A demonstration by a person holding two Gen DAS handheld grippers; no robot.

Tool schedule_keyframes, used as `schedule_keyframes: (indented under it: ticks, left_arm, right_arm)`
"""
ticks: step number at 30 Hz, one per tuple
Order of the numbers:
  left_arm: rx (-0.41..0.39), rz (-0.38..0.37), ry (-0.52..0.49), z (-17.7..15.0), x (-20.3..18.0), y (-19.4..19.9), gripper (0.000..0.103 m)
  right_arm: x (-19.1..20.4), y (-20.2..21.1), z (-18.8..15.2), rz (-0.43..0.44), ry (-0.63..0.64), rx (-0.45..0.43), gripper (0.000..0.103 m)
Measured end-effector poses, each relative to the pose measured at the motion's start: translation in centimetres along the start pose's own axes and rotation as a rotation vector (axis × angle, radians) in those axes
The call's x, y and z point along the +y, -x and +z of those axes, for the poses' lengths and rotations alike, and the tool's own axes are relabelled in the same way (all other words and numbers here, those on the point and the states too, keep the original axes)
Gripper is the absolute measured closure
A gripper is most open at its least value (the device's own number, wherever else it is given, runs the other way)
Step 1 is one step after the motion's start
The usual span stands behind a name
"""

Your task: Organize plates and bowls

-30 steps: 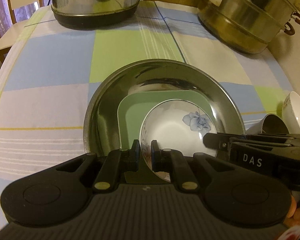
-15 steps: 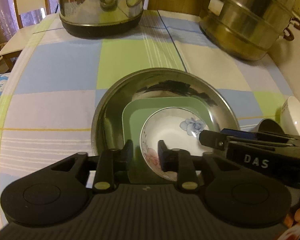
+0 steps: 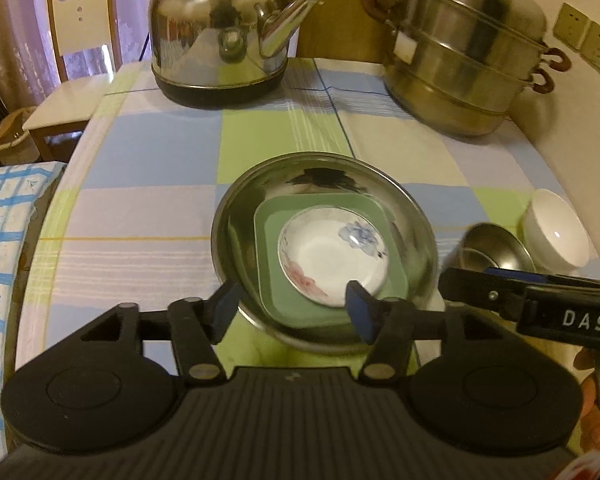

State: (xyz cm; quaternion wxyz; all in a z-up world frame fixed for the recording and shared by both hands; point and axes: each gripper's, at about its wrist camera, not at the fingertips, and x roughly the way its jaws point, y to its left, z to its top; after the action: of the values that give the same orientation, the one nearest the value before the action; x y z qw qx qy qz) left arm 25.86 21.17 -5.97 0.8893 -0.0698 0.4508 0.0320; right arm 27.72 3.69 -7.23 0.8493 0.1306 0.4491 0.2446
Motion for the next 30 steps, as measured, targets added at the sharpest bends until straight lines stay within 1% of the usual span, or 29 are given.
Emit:
schedule_keyframes:
  ticks: [5,7,9,10,13,15,19,24,30]
  left_arm:
    - [-0.006,-0.030,-0.002,-2.1,-1.8,2.5,0.042]
    - [-0.007,-0.043,-0.001,-2.9,-2.7,3.4,0.040]
    - [-0.007,-0.052,-0.003,-3.9,-3.7,4.4,0.035]
    - [-0.007,-0.053,-0.007,-4.3,-4.1,4.8,0.035]
    - [-0.006,-0.062,-0.024,-5.9,-5.7,6.0,0.034]
    - [-0.002,-0.066,-0.029,-6.7,-6.7,6.7,0.031]
    - [-0.008,-0.075,-0.040,-8.2,-8.7,8.1,0.028]
    - [-0.025,-0.079,-0.056,-10.1,-11.1,9.8,0.020]
    - [-0.031,-0.093,-0.070,-12.4,-13.8,11.3,0.018]
  right_arm:
    - [-0.8,3.0,-1.6,0.013,-0.011,0.000,0.035]
    - [-1.1,4.4,-2.5,0.017,-0.015,0.000,0.035]
    - [-1.5,5.6,-3.4,0.021,-0.020,0.003,0.034]
    - [-1.7,6.2,-3.7,0.020,-0.019,0.005,0.033]
    - [-2.4,8.0,-4.9,0.006,-0.022,0.005,0.033]
    - [-2.9,9.3,-5.5,0.000,-0.024,0.004,0.032]
    - [-4.0,11.8,-7.1,-0.020,-0.031,0.004,0.032]
    - [-5.5,15.0,-9.3,-0.045,-0.049,0.005,0.032]
    - [-7.3,18.3,-11.6,-0.078,-0.071,0.001,0.032]
